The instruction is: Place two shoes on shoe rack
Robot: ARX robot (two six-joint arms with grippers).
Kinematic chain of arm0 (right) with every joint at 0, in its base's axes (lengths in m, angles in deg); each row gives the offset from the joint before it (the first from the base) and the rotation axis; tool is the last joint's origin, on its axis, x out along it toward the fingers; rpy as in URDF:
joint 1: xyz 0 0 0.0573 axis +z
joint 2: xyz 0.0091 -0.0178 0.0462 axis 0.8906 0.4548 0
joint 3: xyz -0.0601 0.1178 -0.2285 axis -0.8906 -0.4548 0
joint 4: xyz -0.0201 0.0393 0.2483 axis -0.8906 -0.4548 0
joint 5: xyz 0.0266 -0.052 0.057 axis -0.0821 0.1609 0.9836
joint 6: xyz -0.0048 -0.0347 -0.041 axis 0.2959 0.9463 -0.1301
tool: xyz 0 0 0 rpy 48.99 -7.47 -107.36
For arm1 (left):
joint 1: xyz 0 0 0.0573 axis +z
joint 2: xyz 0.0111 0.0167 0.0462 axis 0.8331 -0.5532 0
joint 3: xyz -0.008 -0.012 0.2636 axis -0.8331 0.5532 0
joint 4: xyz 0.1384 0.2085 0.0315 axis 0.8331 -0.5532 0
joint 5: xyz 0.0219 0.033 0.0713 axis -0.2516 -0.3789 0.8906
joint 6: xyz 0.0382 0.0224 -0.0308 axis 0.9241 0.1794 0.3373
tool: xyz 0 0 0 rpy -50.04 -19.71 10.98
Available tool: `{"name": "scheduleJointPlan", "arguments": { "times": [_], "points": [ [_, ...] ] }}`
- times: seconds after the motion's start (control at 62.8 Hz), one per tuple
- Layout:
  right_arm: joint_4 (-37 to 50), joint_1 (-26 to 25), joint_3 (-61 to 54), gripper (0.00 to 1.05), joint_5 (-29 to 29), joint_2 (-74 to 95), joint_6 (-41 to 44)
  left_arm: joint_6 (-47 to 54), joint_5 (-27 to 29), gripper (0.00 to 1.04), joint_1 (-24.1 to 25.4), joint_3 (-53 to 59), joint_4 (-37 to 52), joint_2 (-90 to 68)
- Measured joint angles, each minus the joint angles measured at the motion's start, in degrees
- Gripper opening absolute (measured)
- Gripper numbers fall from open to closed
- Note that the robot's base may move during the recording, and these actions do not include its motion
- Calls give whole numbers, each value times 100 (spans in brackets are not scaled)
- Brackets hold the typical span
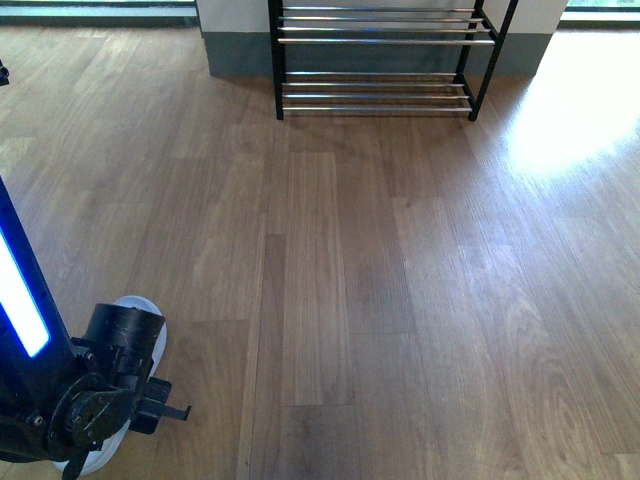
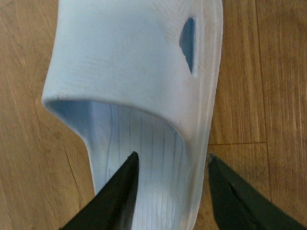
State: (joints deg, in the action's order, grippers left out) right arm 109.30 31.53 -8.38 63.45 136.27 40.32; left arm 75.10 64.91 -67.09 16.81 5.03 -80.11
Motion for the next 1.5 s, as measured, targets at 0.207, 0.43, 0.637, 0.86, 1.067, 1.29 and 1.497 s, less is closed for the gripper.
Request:
{"name": "scheduleJointPlan", "arguments": {
  "times": [0.207,0.43,0.637,0.86,1.067,1.29,1.497],
  "points": [
    [0,0,0,2,0,0,-2,-81,-101,6,68,142,33,0],
    [0,0,0,2,0,0,-4,-98,-579,51,-37,566,323,310],
    [2,0,0,2,0,0,-4,-177,-608,81,-76,997,678,741],
    [0,0,0,2,0,0,-4,-494,-605,95,-81,1591,1064,1156],
    [2,0,0,2,0,0,-7,-769,-372,95,-52,1867,1025,1399],
    [0,0,0,2,0,0,-7,-916,-238,95,-52,1862,931,1408],
    [2,0,0,2,0,0,-7,-1075,46,95,-70,1847,1016,1410]
  ]
}}
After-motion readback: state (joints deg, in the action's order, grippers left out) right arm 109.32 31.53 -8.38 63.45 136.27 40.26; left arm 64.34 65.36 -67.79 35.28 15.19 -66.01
